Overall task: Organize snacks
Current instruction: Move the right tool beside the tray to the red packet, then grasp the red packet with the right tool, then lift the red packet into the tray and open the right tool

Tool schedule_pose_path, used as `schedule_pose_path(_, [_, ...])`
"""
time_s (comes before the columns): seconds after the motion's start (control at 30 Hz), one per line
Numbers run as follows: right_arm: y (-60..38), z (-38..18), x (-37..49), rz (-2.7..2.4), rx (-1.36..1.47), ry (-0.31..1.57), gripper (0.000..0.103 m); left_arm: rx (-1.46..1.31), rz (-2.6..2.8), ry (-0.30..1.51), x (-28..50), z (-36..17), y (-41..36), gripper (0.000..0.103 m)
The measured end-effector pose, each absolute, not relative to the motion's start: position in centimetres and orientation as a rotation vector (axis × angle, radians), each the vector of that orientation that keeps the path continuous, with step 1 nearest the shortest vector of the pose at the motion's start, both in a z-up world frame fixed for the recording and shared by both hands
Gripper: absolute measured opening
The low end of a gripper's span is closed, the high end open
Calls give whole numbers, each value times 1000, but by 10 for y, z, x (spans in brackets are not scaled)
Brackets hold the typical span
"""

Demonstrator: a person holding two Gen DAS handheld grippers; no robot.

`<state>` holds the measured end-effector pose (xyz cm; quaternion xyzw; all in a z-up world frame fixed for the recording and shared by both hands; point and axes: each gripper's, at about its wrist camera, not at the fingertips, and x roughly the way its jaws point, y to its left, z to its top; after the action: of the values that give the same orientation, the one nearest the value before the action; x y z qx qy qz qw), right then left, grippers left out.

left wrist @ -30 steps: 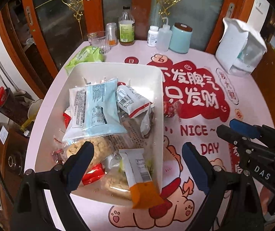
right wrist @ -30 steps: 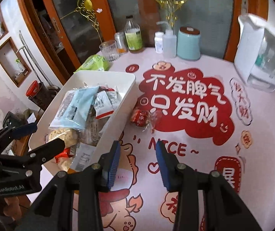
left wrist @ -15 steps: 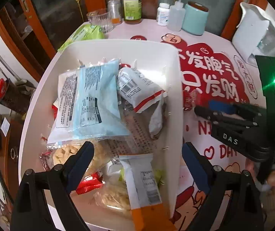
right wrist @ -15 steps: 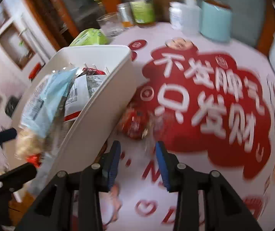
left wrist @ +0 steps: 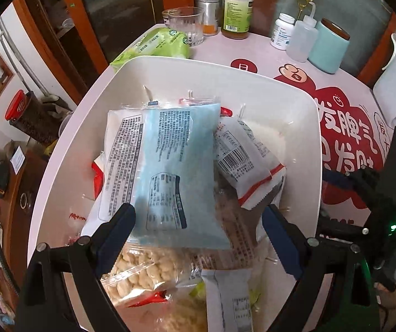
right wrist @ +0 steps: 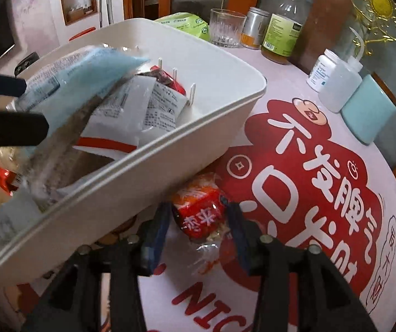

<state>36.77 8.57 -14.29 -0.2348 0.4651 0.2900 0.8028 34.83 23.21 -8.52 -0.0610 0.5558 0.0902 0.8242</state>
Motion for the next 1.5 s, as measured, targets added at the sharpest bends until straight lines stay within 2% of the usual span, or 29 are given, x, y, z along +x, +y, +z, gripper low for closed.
schedule_pose_path(0.17, [86,-154,369,596,-506,982,53,-117,195,1187,348,-88,231,92])
schedule_pose_path(0.3, [84,-155,370,556,-467,975,51,-118,196,1189,348,-89,231,92])
schedule_pose_path(0.63, [36,-137,347,429,-108,1096,50,-137,172,1191,337,-82,228,92])
schedule_pose_path(0.87, [35,-88,296,435,-126,1045,50,-172,119,1161,311,-65,226,92])
schedule_pose_path(1.07, [42,-33,278,432,-20,1001,50,-158,105,1104,284,-40,233,92])
schedule_pose_path(1.5, [112,47,265,467,-36,854,50,-191,201,928,240,17,298,92])
